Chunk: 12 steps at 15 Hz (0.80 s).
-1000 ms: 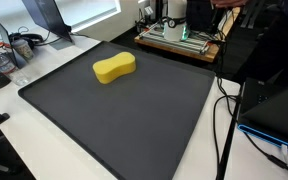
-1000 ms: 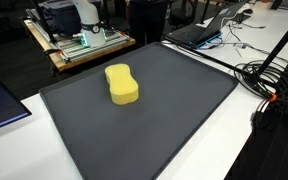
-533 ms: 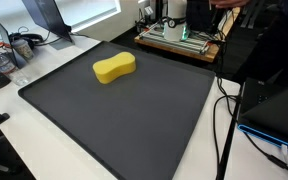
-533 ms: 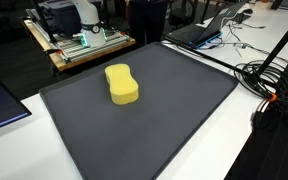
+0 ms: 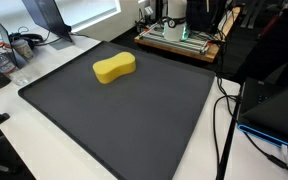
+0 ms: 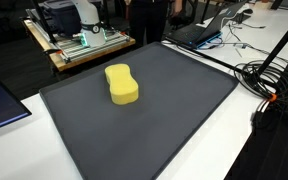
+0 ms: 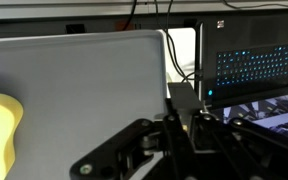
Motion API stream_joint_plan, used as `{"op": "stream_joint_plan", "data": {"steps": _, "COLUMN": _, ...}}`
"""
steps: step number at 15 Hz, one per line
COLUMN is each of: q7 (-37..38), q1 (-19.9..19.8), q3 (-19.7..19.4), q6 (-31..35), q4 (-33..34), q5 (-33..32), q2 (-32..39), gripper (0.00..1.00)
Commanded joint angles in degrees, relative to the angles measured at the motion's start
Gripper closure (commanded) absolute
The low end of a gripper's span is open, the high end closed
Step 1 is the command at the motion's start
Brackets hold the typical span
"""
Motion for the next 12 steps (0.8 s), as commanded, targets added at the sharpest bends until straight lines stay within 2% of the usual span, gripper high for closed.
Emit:
{"op": "stream_joint_plan", "data": {"steps": 1, "q7": 0.73, "q1": -2.77, "q3": 1.18, "q6": 7.28, "q4": 1.48, "q5": -5.56, "q2": 4.54, "gripper": 0.97}}
{"op": "stream_joint_plan", "data": {"steps": 3, "q7": 2.26, "q1": -5.22, "q3": 1.75, "q6": 11.72, "q4": 2.4, "q5": -12.21, "q2": 7.71, "gripper": 0.97}}
{"op": "stream_joint_plan", "data": {"steps": 6, "q7": 4.95, "q1": -8.39, "q3": 2.01, "q6": 14.88, "q4": 5.26, "q5": -22.05, "q2": 13.42, "gripper": 0.97}}
{"op": "stream_joint_plan", "data": {"steps": 10, "q7": 8.31, "q1": -10.7, "q3": 1.37, "q6": 13.3, "q4": 11.44, "q5": -32.86, "q2": 20.61, "gripper": 0.97}}
{"op": "stream_joint_plan", "data": {"steps": 12, "q7": 8.89, "q1": -10.43, "q3": 0.55, "q6": 10.36, "q4": 14.35, "q5": -35.49, "q2": 23.13, "gripper": 0.97}}
